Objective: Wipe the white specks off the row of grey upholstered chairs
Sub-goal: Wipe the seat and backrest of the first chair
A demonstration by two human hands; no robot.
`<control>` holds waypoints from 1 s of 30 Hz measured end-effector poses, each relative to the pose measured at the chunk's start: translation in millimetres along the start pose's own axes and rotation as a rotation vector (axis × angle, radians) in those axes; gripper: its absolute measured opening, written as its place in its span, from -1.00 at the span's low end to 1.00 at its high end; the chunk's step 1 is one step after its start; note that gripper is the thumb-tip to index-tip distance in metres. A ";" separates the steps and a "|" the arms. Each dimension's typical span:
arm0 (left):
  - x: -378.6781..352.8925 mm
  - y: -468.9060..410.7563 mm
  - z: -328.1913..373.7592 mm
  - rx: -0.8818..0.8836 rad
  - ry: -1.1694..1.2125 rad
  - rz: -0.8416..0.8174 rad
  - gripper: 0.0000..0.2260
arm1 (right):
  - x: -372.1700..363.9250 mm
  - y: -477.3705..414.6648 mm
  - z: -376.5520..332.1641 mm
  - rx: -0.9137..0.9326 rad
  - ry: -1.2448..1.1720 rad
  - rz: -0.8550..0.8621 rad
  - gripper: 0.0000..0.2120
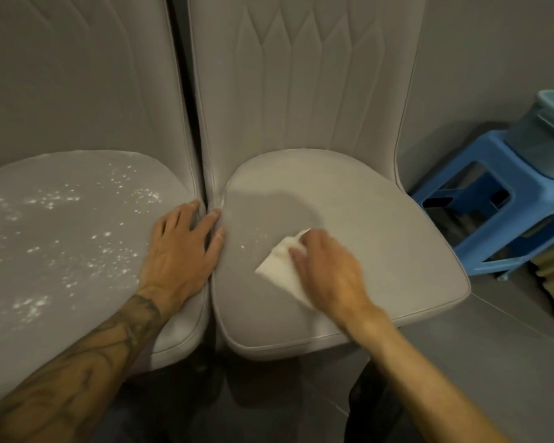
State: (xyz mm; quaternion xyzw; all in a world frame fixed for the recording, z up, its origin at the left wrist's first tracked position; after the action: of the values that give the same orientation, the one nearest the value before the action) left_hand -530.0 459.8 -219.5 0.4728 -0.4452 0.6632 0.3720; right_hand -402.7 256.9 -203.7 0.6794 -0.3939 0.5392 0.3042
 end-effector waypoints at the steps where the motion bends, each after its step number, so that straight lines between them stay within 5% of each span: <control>1: -0.5 -0.1 0.0 -0.002 -0.006 0.000 -0.49 | 3.4 -17.1 12.2 -0.070 -0.003 0.014 -0.70; 4: -1.9 -0.5 -0.5 -0.004 -0.012 -0.010 -0.51 | 4.0 -36.1 1.8 -0.078 0.014 0.061 -0.69; 9: 0.9 -1.2 -0.3 -0.002 -0.020 -0.009 -0.48 | -10.2 -6.5 -38.4 0.259 -0.020 0.014 -0.70; 15: 3.4 -0.9 2.8 -0.020 -0.060 0.000 -0.51 | -9.4 -102.0 -31.8 -0.010 -0.022 0.003 -0.67; 21: 5.3 -0.5 4.6 -0.027 -0.068 -0.023 -0.48 | -28.2 -60.9 -83.8 0.358 -0.092 -0.021 -0.71; 27: 4.4 -1.2 2.7 -0.005 -0.048 -0.034 -0.45 | -27.1 -134.2 -94.5 0.180 -0.029 -0.064 -0.66; 30: 3.9 -1.0 2.0 -0.009 -0.047 -0.021 -0.48 | -35.3 -123.9 -119.0 0.269 -0.044 -0.042 -0.66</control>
State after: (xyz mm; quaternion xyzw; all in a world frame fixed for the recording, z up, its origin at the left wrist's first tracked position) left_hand -529.5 458.5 -215.3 0.4910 -0.4520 0.6461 0.3704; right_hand -358.2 426.5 -208.9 0.7338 -0.3105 0.5655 0.2129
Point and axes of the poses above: each hand's wrist, its own y-axis away from the middle knuckle, its own x-axis out of the back of the hand, z = x × y, the point moved 9 cm from there along -y, towards the middle knuckle, and after that the axes turned 14 degrees about -x, right-handed, at the moved point
